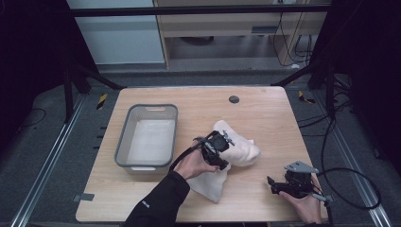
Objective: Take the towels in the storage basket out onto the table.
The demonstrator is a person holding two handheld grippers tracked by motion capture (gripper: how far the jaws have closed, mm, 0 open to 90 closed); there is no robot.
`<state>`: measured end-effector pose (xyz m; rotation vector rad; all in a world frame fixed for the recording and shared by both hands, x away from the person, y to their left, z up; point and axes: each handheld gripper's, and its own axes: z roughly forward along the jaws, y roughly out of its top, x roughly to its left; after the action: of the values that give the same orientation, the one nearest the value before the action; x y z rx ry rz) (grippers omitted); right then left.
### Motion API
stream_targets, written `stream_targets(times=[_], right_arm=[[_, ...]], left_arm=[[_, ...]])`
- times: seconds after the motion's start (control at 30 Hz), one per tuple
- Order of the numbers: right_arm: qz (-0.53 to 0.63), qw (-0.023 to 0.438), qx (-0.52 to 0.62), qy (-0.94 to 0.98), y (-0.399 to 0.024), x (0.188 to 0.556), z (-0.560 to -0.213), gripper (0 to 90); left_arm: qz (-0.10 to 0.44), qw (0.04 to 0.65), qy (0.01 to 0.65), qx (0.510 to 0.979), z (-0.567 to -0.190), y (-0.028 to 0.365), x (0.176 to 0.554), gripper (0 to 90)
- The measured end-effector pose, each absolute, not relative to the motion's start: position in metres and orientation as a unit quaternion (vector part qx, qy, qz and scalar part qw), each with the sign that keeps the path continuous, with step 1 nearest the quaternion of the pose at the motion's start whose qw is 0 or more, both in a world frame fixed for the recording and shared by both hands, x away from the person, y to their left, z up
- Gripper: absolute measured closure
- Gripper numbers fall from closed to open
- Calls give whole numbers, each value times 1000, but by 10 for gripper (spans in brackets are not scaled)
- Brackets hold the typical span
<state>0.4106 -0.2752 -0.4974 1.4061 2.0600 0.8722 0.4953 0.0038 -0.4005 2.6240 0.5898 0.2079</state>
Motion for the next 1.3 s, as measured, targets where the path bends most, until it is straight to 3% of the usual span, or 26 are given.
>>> stream_targets(times=[0.47,0.87,1.3], right_arm=[[325,246,516,753,-276,410,-496,51],[333,247,523,745,-277,408,-494,53],[333,250,522,744,-277,407,-494,54]], left_arm=[[79,265,216,936,-378,23,486,308],[118,335,247,902,-351,75,471,290],[155,370,299,866,-350,138,459,300]])
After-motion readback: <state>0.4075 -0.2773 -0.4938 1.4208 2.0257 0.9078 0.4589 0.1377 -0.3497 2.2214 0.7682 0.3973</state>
